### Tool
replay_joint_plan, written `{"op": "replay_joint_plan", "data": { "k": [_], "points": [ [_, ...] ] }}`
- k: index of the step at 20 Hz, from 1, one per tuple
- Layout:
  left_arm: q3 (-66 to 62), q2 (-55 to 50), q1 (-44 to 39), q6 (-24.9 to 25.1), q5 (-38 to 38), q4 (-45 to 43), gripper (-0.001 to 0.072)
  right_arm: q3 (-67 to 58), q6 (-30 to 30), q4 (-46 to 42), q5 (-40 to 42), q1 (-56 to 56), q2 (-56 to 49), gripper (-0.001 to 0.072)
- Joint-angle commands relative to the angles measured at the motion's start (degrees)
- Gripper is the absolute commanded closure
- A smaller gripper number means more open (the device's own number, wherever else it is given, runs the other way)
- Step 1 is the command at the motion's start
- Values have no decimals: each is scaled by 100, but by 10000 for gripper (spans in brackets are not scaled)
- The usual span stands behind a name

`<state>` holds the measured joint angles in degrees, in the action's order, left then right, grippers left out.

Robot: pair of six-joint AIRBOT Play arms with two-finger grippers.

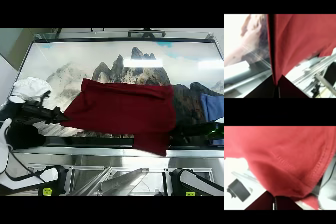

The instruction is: Fold the shirts.

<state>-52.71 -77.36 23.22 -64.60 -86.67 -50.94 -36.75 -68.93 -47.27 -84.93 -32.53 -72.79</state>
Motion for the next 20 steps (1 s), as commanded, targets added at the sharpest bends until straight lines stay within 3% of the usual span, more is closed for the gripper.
{"op": "replay_joint_plan", "data": {
  "k": [1,5,9,12,20],
  "points": [
    [2,660,535,-238,-221,-9,692,-595,-332,111,-256,-393,503,693],
    [0,1185,719,-254,-107,17,691,-942,-160,656,-365,-376,772,693],
    [-44,984,306,-251,599,-2,691,-1014,590,1978,612,297,487,693],
    [-702,249,-160,-275,909,15,692,-1484,708,2315,1464,772,-188,692],
    [-3351,-2356,-1172,-387,1204,-55,695,-3071,1298,2310,2371,1456,-2575,692]
  ]
}}
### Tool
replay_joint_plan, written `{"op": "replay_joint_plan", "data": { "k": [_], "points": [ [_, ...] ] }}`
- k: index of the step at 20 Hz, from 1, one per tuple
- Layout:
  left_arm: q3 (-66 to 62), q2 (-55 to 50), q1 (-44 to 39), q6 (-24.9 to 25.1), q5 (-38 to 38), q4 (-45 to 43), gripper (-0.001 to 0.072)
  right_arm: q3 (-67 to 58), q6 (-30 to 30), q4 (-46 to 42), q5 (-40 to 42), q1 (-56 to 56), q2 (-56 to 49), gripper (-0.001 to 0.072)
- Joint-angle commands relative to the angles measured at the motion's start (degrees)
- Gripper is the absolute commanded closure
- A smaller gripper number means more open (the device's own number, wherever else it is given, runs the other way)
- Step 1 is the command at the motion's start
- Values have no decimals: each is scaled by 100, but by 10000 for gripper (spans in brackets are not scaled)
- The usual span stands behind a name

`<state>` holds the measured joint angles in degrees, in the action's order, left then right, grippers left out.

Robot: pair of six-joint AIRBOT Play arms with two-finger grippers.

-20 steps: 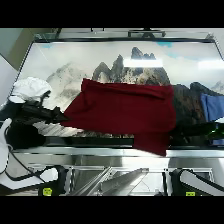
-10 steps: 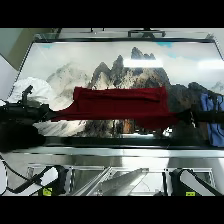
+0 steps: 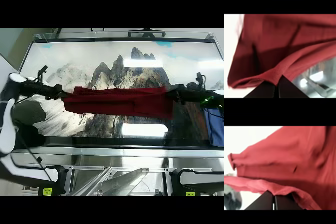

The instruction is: Fold the shirts.

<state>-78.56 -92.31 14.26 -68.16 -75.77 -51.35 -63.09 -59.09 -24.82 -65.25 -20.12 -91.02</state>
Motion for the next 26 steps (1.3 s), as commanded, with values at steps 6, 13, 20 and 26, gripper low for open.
{"op": "replay_joint_plan", "data": {
  "k": [6,13,20,26],
  "points": [
    [-2096,-2260,-470,-52,-450,-13,703,-619,654,-2,413,236,-1434,692],
    [-3423,-2485,105,-616,-1537,-11,423,-1692,564,-940,-914,-581,-1362,-5],
    [-3591,-2087,358,-990,-1508,42,424,-1705,533,-1252,-874,-398,-1823,-4],
    [-3788,-2070,90,-990,-1707,57,426,-1705,522,-1246,-922,243,-2039,16]
  ]
}}
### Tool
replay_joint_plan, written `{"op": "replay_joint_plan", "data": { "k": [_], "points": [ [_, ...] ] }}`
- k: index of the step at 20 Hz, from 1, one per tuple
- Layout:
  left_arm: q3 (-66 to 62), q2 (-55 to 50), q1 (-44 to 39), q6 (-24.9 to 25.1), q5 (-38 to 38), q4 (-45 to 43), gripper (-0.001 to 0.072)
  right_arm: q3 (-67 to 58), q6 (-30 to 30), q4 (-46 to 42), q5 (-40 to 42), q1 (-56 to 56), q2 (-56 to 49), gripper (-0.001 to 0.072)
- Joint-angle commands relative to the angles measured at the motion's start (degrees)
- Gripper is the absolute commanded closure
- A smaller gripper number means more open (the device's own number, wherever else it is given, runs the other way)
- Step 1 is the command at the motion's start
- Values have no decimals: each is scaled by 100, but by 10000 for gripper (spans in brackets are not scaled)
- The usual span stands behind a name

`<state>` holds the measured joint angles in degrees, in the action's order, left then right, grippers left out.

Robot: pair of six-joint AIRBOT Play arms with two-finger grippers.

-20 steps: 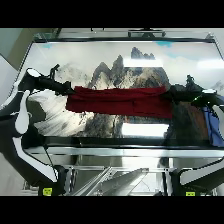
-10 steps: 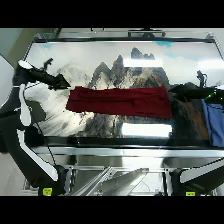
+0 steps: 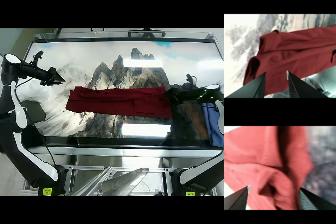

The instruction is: Fold the shirts.

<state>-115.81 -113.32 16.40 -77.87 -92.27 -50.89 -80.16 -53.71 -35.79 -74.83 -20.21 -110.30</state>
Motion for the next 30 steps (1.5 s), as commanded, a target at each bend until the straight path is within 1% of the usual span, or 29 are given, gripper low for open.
{"op": "replay_joint_plan", "data": {
  "k": [1,2,3,4,5,6,7,9,11,14,16,18,21,22,23,25,26,28,29,30],
  "points": [
    [-61,28,-219,-20,-57,-2,427,2,-31,-149,37,299,-116,24],
    [-42,28,-319,-20,-35,0,427,2,-33,-149,24,315,-116,204],
    [-39,26,-455,-17,-17,-4,427,-4,-63,-151,-35,317,-114,564],
    [-39,15,-601,-20,4,4,428,-4,-205,-149,-48,291,-114,674],
    [-39,4,-754,-17,50,-4,467,-4,-221,-151,-101,271,-107,692],
    [-39,-15,-911,-15,118,2,668,-17,-306,-146,-179,245,-87,692],
    [-39,-46,-1141,11,197,4,710,-72,-385,-151,-313,216,-44,692],
    [-39,-212,-1694,7,328,9,710,-251,-507,-151,-608,208,173,692],
    [-39,-485,-2387,-28,570,9,693,-442,-616,-122,-734,221,625,693],
    [-39,-944,-3521,-92,1399,4,693,-675,-831,282,-977,223,1410,693],
    [-42,-1211,-4190,-348,2146,4,693,-748,-1043,442,-1176,227,1871,693],
    [-42,-1384,-4627,-535,2800,11,692,-748,-1115,452,-1307,275,2157,692],
    [-42,-1443,-4962,-540,3493,15,692,-748,-1130,452,-1478,391,2341,693],
    [-76,-1443,-5010,-540,3604,15,692,-748,-1141,452,-1528,420,2347,693],
    [-131,-1436,-5018,-540,3595,11,693,-748,-1152,450,-1561,435,2347,693],
    [-317,-1261,-4870,-529,3108,7,692,-750,-1178,452,-1572,435,2352,693],
    [-365,-1021,-4688,-503,2697,11,691,-750,-1268,452,-1572,433,2352,693],
    [-457,-389,-4179,-186,1729,13,691,-778,-1381,461,-1565,472,2352,692],
    [-479,144,-3753,-35,1189,17,692,-796,-1381,592,-1539,560,2352,693],
    [-468,614,-3359,-15,920,15,691,-796,-1384,796,-1436,675,2352,692]
  ]
}}
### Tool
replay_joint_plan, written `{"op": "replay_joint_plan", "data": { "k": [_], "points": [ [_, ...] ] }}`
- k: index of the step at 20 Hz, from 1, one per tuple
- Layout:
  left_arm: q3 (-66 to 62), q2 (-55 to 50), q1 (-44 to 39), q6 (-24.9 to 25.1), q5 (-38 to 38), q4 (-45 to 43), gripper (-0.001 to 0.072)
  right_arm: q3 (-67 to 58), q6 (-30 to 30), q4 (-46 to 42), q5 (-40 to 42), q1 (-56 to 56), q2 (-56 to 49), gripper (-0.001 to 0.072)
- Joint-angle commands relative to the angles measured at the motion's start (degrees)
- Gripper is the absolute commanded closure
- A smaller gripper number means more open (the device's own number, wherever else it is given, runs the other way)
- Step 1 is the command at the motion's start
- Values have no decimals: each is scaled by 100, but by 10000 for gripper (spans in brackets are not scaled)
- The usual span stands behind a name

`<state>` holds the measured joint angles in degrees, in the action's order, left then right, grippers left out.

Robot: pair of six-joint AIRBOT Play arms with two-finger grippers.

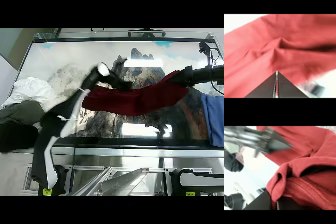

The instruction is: Fold the shirts.

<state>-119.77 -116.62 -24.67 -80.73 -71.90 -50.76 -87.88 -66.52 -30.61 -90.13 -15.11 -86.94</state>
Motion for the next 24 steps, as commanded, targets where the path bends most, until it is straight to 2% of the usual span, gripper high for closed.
{"op": "replay_joint_plan", "data": {
  "k": [1,4,8,10,11,12,13,14,15,17,18,19,21,24],
  "points": [
    [-72,1467,1209,271,-1196,48,691,-24,-105,474,345,348,15,692],
    [-72,2638,2566,286,-999,903,690,-24,-37,667,1768,1416,-17,692],
    [516,3530,3858,726,-852,2033,690,-28,522,706,4360,3834,-841,692],
    [1062,3814,4179,1056,-907,2339,690,-195,1147,1360,5748,4957,-1700,691],
    [1320,3912,4245,1172,-898,2444,690,-433,1665,2234,6240,5427,-2216,687],
    [1567,3991,4266,1290,-892,2573,690,-761,2282,3099,6402,5768,-2704,524],
    [1810,4052,4262,1375,-881,2763,690,-1121,2824,3727,6275,5993,-3136,88],
    [2006,4072,4210,1545,-896,3008,690,-1377,2986,3864,5928,6033,-3362,37],
    [2149,4068,4151,1663,-918,3220,690,-1513,2977,3788,5543,5963,-3412,148],
    [2293,4065,4072,1753,-905,3281,690,-1541,2695,3628,4789,5574,-3204,166],
    [2343,4065,4024,1770,-901,3283,690,-1541,2448,3353,4354,5287,-3040,254],
    [2361,4065,3995,1773,-916,3279,690,-1541,2120,3038,3958,5001,-2885,311],
    [2354,4068,3987,1773,-914,3285,690,-1541,1355,2153,3139,4356,-2557,308],
    [2356,4068,3993,1773,-916,3281,691,-1541,-46,273,2096,3287,-2055,295]
  ]
}}
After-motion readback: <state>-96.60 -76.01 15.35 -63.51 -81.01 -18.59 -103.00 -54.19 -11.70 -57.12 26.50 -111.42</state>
